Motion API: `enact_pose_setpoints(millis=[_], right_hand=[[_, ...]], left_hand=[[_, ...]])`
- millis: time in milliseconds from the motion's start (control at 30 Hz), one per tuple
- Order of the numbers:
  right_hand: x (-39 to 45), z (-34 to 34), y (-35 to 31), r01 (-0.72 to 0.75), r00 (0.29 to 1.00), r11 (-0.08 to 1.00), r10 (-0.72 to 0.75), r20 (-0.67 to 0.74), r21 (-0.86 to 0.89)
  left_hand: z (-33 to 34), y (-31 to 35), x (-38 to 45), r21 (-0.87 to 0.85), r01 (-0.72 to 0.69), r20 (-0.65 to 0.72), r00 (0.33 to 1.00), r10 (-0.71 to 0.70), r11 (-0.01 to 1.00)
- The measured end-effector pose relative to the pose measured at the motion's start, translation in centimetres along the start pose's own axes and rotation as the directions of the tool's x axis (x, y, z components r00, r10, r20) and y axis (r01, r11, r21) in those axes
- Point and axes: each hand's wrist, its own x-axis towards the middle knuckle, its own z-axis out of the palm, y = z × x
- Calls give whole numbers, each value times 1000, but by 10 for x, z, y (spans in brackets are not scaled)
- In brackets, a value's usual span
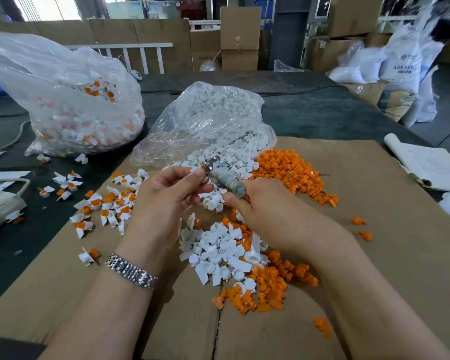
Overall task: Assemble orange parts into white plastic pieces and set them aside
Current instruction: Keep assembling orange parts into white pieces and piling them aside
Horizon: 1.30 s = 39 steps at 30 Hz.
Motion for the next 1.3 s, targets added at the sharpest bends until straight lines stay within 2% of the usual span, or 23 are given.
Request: enact_pose_setpoints(millis=[133,300,367,433,467,533,633,667,733,833,900,1000,1100,1200,1300], right_hand=[[1,0,3,8,1000,999,-7,-30,32],[-4,-11,8,-6,998,982,-6,64,186],[-5,-18,13,-21,999,974,12,43,226],[-2,-21,19,-36,998,983,45,-47,180],[0,-20,24,-56,992,990,70,-104,130],[5,-17,33,-139,974,990,140,-178,18],[12,-9,44,-280,946,949,248,-210,-143],[14,-7,46,-315,937,929,272,-218,-195],[16,-2,48,-359,924,891,298,-239,-278],[18,4,49,-382,919,849,308,-246,-365],[19,7,49,-381,921,833,307,-239,-401],[20,9,49,-373,926,851,316,-206,-369],[19,11,49,-359,932,868,314,-183,-342],[19,9,46,-264,951,901,185,-247,-344],[21,9,35,41,963,948,-121,-241,-315]], left_hand=[[-1,-1,1,5,1,5,1000,-1,1000],[-3,0,6,10,-2,3,1000,2,1000],[-5,3,6,22,-4,-14,1000,4,1000],[-8,4,6,198,-25,-98,994,46,980],[-11,3,7,350,-38,-161,982,100,936],[-20,3,10,624,-59,-251,930,271,779],[-32,5,15,831,-22,-300,824,481,556],[-33,5,16,860,-13,-290,809,512,510],[-30,2,15,887,-85,-177,845,505,453],[-16,-8,11,874,-267,108,922,373,405],[-11,-16,9,905,-315,239,933,269,287],[-9,-25,11,940,-328,313,939,144,96],[-8,-26,12,934,-352,338,926,167,58],[-7,-26,10,922,-381,357,905,233,66],[-7,-24,9,919,-380,339,897,283,107]])
